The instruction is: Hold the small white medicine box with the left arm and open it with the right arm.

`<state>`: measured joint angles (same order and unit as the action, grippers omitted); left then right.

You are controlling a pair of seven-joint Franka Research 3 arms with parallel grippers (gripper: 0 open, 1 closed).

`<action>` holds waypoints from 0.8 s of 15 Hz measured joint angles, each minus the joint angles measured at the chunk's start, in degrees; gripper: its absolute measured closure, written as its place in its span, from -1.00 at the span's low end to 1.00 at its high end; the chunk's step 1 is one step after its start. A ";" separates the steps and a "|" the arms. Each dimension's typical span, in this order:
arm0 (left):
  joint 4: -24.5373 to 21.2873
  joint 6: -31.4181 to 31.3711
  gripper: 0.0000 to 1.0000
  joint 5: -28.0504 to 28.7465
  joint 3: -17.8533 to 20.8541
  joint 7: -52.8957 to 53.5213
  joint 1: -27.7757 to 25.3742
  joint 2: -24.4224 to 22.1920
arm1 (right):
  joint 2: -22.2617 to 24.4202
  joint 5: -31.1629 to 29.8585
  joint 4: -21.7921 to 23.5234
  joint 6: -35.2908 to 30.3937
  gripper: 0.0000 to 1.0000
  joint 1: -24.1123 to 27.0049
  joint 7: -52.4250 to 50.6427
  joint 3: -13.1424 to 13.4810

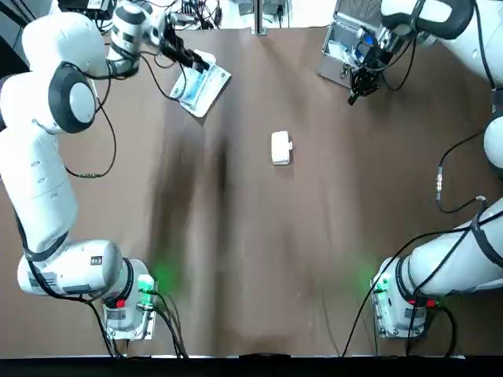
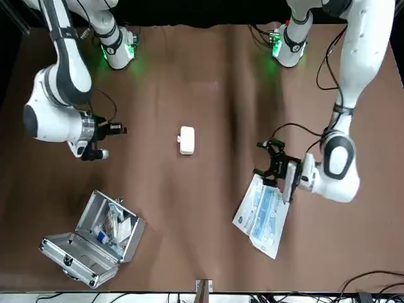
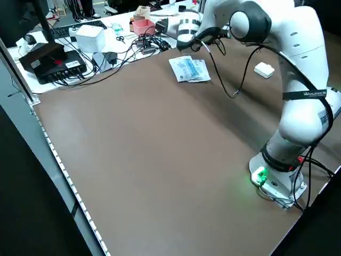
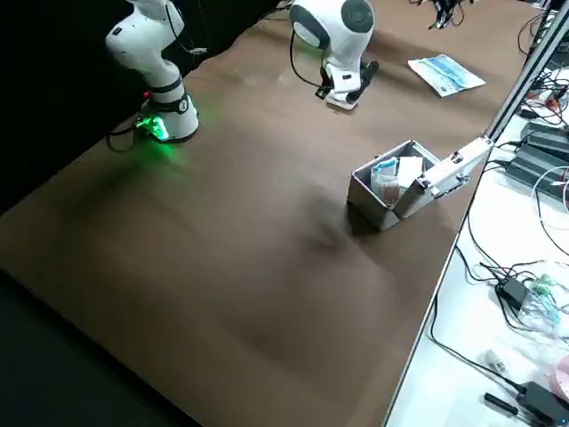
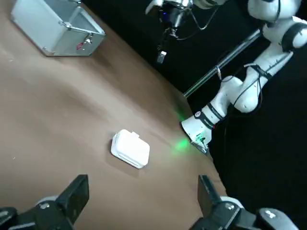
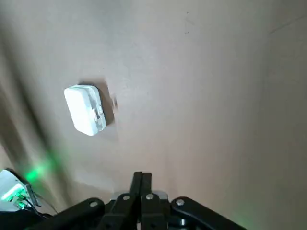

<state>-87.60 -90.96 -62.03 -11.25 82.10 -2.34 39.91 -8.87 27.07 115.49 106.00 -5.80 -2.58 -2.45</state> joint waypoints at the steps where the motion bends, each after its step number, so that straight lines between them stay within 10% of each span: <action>1: 0.01 -0.60 -1.00 -0.26 -0.75 3.12 0.02 1.75 | -0.08 0.43 1.20 1.30 0.98 -0.56 0.00 -0.02; 12: 0.06 -2.97 -1.00 -1.86 -4.15 44.63 6.33 10.39 | -7.16 12.07 4.00 12.87 0.98 -9.26 -0.01 -0.16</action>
<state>-87.54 -93.92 -63.89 -15.40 126.73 3.99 50.30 -16.03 39.14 119.49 118.88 -15.05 -2.59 -2.62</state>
